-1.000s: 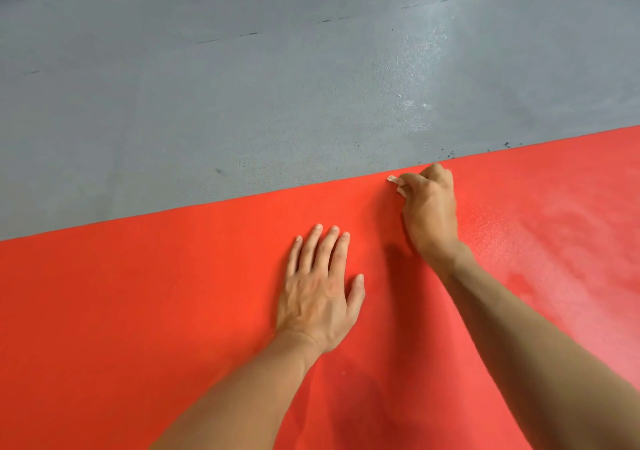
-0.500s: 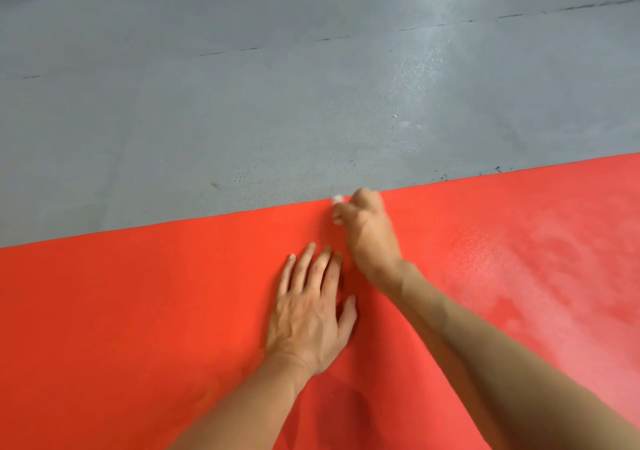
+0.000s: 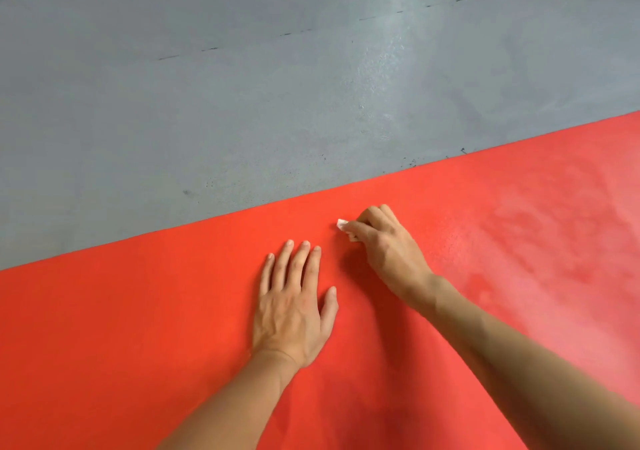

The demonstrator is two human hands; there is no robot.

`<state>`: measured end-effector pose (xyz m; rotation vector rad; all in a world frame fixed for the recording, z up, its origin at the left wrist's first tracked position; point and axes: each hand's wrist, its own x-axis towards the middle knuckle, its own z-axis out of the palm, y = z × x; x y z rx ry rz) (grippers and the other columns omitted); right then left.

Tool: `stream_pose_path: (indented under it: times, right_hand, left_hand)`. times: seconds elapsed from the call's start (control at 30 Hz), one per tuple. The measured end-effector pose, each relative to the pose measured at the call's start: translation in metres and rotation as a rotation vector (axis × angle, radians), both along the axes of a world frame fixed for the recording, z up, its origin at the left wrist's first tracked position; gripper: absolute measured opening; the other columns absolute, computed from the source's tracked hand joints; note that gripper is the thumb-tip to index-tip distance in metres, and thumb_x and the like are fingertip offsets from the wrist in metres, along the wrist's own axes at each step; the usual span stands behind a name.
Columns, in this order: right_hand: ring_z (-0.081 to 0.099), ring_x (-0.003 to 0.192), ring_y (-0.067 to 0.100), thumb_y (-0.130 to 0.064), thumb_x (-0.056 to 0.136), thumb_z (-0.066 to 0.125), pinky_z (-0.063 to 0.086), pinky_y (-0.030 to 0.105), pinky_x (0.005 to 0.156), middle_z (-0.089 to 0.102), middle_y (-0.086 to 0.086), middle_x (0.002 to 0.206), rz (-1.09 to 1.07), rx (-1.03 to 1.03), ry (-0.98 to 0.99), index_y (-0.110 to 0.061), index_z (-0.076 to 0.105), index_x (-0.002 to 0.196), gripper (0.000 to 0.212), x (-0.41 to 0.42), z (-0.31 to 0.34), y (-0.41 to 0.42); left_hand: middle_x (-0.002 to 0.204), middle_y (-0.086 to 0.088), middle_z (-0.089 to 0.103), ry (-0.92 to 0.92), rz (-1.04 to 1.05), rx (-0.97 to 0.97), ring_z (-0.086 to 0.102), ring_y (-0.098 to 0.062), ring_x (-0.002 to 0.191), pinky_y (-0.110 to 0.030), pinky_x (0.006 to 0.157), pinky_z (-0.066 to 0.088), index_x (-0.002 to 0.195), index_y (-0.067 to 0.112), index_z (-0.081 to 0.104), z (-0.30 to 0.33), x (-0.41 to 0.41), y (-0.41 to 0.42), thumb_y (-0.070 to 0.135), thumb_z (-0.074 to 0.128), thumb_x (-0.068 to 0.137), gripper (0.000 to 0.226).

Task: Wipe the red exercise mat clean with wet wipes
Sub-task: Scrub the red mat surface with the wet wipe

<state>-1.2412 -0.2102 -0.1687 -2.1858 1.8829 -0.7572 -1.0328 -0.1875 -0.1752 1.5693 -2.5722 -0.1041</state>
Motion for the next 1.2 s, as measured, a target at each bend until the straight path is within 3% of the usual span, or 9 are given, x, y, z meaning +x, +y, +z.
stream_pose_path:
  times: [0.17, 0.3, 0.4, 0.47, 0.6, 0.8, 0.93, 1.1, 1.2]
  right_hand:
    - [0.046, 0.096, 0.024, -0.017, 0.098, 0.05, 0.047, 0.045, 0.085, 0.057, 0.012, 0.097, -0.606, 0.021, -0.118, -0.003, 0.075, 0.1, 0.029, -0.053, 0.005, -0.045]
    - [0.048, 0.089, 0.02, -0.024, 0.101, 0.044, 0.046, 0.032, 0.075, 0.058, 0.003, 0.09, -0.314, -0.001, -0.204, -0.009, 0.076, 0.106, 0.036, 0.025, 0.005, 0.014]
    - [0.051, 0.085, 0.024, -0.019, 0.1, 0.043, 0.048, 0.033, 0.072, 0.057, 0.002, 0.09, -0.057, 0.014, -0.083, -0.014, 0.075, 0.115, 0.035, 0.015, 0.003, 0.05]
    - [0.05, 0.086, 0.027, -0.013, 0.099, 0.055, 0.05, 0.04, 0.069, 0.056, 0.004, 0.088, -0.227, -0.044, 0.012, -0.012, 0.076, 0.11, 0.024, -0.023, 0.0, 0.048]
    - [0.048, 0.087, 0.03, -0.007, 0.095, 0.066, 0.047, 0.042, 0.07, 0.053, 0.008, 0.085, -0.674, -0.081, -0.067, -0.007, 0.078, 0.103, 0.014, -0.037, -0.005, 0.048]
    - [0.046, 0.083, 0.016, -0.014, 0.097, 0.069, 0.034, 0.02, 0.068, 0.057, 0.0, 0.083, -0.501, -0.093, -0.138, -0.013, 0.08, 0.099, 0.011, 0.009, -0.009, 0.113]
    - [0.039, 0.084, 0.006, -0.017, 0.097, 0.069, 0.038, 0.019, 0.068, 0.056, -0.004, 0.082, -0.501, -0.071, -0.153, -0.013, 0.08, 0.1, 0.012, 0.025, -0.008, 0.153]
    - [0.041, 0.087, 0.008, -0.015, 0.098, 0.068, 0.034, 0.0, 0.077, 0.052, -0.003, 0.086, -0.528, -0.001, -0.204, -0.01, 0.078, 0.105, 0.013, 0.048, -0.001, 0.199]
    - [0.047, 0.087, 0.018, -0.004, 0.093, 0.07, 0.047, 0.024, 0.071, 0.054, 0.002, 0.087, -0.623, -0.045, -0.198, -0.009, 0.077, 0.103, 0.014, 0.05, 0.006, 0.232]
  left_hand:
    - [0.161, -0.005, 0.046, 0.018, 0.006, -0.024, 0.029, -0.027, 0.156, -0.054, 0.125, 0.025, 0.156, 0.015, 0.046, -0.003, 0.0, 0.0, 0.049, 0.041, 0.098, 0.067]
    - [0.16, -0.006, 0.047, 0.01, 0.009, -0.041, 0.031, -0.027, 0.155, -0.053, 0.126, 0.025, 0.155, 0.015, 0.048, -0.004, 0.002, 0.0, 0.049, 0.042, 0.097, 0.068]
    - [0.16, -0.007, 0.047, 0.011, 0.002, -0.054, 0.031, -0.027, 0.155, -0.053, 0.126, 0.024, 0.155, 0.014, 0.048, -0.005, 0.002, -0.001, 0.05, 0.041, 0.096, 0.069]
    - [0.159, -0.007, 0.047, 0.024, 0.007, -0.062, 0.032, -0.028, 0.155, -0.053, 0.126, 0.023, 0.154, 0.015, 0.049, -0.005, 0.001, -0.001, 0.05, 0.04, 0.097, 0.068]
    - [0.158, -0.009, 0.048, 0.045, -0.005, -0.076, 0.033, -0.031, 0.154, -0.055, 0.126, 0.023, 0.153, 0.018, 0.051, -0.006, -0.001, 0.0, 0.049, 0.039, 0.098, 0.065]
    - [0.159, -0.009, 0.047, 0.048, -0.029, -0.086, 0.033, -0.033, 0.153, -0.056, 0.126, 0.022, 0.153, 0.03, 0.052, -0.007, 0.001, 0.001, 0.049, 0.033, 0.101, 0.058]
    - [0.158, -0.01, 0.048, 0.006, -0.033, -0.087, 0.033, -0.035, 0.152, -0.057, 0.126, 0.022, 0.153, 0.029, 0.051, -0.01, 0.002, 0.0, 0.047, 0.026, 0.104, 0.058]
    - [0.156, -0.014, 0.05, -0.171, -0.1, -0.132, 0.031, -0.042, 0.152, -0.064, 0.124, 0.019, 0.155, 0.022, 0.048, 0.002, -0.002, 0.012, 0.047, 0.043, 0.107, 0.054]
    - [0.152, -0.016, 0.053, -0.088, -0.151, -0.138, 0.037, -0.042, 0.15, -0.063, 0.123, 0.025, 0.153, 0.017, 0.051, 0.012, -0.005, 0.052, 0.043, 0.042, 0.107, 0.053]
